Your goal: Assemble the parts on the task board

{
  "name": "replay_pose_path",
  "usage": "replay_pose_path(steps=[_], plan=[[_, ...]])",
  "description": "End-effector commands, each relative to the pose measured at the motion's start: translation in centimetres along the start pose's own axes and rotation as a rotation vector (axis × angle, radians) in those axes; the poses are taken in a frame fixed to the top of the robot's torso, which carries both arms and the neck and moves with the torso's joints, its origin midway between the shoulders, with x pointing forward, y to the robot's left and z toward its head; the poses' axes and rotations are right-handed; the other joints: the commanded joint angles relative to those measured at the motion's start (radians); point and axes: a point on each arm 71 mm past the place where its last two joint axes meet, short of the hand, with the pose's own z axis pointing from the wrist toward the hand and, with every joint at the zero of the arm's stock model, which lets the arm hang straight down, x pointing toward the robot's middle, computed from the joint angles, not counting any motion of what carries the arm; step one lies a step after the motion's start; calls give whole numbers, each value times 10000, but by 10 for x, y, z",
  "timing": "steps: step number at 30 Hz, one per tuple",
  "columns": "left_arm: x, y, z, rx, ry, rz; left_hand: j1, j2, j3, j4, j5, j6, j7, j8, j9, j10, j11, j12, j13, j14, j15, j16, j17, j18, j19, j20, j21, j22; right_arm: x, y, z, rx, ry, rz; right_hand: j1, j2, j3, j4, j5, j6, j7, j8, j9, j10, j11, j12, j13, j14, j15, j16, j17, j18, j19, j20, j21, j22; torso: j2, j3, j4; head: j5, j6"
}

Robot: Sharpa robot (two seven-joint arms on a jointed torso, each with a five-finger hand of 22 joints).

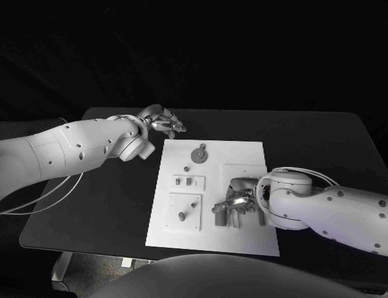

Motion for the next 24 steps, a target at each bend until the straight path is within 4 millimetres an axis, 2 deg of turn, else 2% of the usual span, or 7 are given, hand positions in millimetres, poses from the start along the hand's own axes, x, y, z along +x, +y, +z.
replay_pose_path(steps=[1,5,9,11,18,21,24], plan=[[2,-2,0,55,158,11,26,88,-6,43,-26,-54,-34,-61,11,-80,-13,41,-10,50,-11,-59,16,95,51,-21,-61,15,1,0,1,263,-88,-756,0,184,-83,-18,-42,123,-26,67,-12,124,-32,55,-13,172,-86,46,73,284,72,-60,58,142,2,1,1,-30,1],[2,-2,0,50,196,12,29,90,-4,42,-25,-54,-34,-61,11,-80,-13,42,-11,50,-11,-60,17,95,51,-22,-62,16,1,1,3,349,-273,-975,44,326,-107,-130,-21,175,-52,75,-16,196,-56,49,-24,238,-109,28,100,284,116,-84,68,133,1,-1,-1,-21,1],[2,-2,0,30,202,15,31,93,-3,43,-25,-54,-34,-61,11,-80,-13,42,-12,51,-12,-61,20,95,51,-22,-62,17,-1,1,6,480,-388,-1180,174,666,-176,-482,29,255,-72,84,-24,296,-84,37,-32,386,-141,9,214,284,193,-105,98,130,1,1,0,-35,1],[3,-2,0,27,218,15,31,94,-3,43,-25,-54,-34,-61,11,-79,-13,43,-12,51,-12,-61,20,95,51,-22,-62,17,0,2,7,492,-414,-1201,185,749,-203,-584,49,280,-79,86,-28,322,-93,34,-32,429,-148,3,258,284,208,-105,101,127,1,-1,0,-44,1],[3,-2,0,-6,279,22,29,96,-3,47,-25,-55,-33,-62,10,-79,-13,44,-13,52,-12,-63,24,94,52,-21,-62,18,1,5,11,543,-393,-1340,161,907,-245,-834,243,334,-97,77,-47,379,-104,16,-34,509,-159,-20,329,284,253,-105,100,114,2,-6,1,-37,1],[3,-1,0,-28,284,33,28,98,-3,50,-25,-55,-33,-63,10,-78,-13,45,-14,53,-12,-64,26,94,53,-21,-62,19,3,6,12,508,-341,-1342,173,1000,-240,-1025,513,362,-104,70,-59,410,-106,4,-31,545,-164,-34,355,284,284,-104,104,110,3,-2,4,-43,1],[3,-1,0,-55,294,53,28,99,-3,51,-25,-56,-33,-64,10,-78,-13,46,-14,54,-13,-65,28,94,53,-21,-62,20,5,8,12,436,-299,-1343,143,1011,-252,-1089,582,369,-102,64,-66,417,-107,-4,-31,551,-164,-42,356,284,293,-99,101,106,2,-4,4,-36,1]])
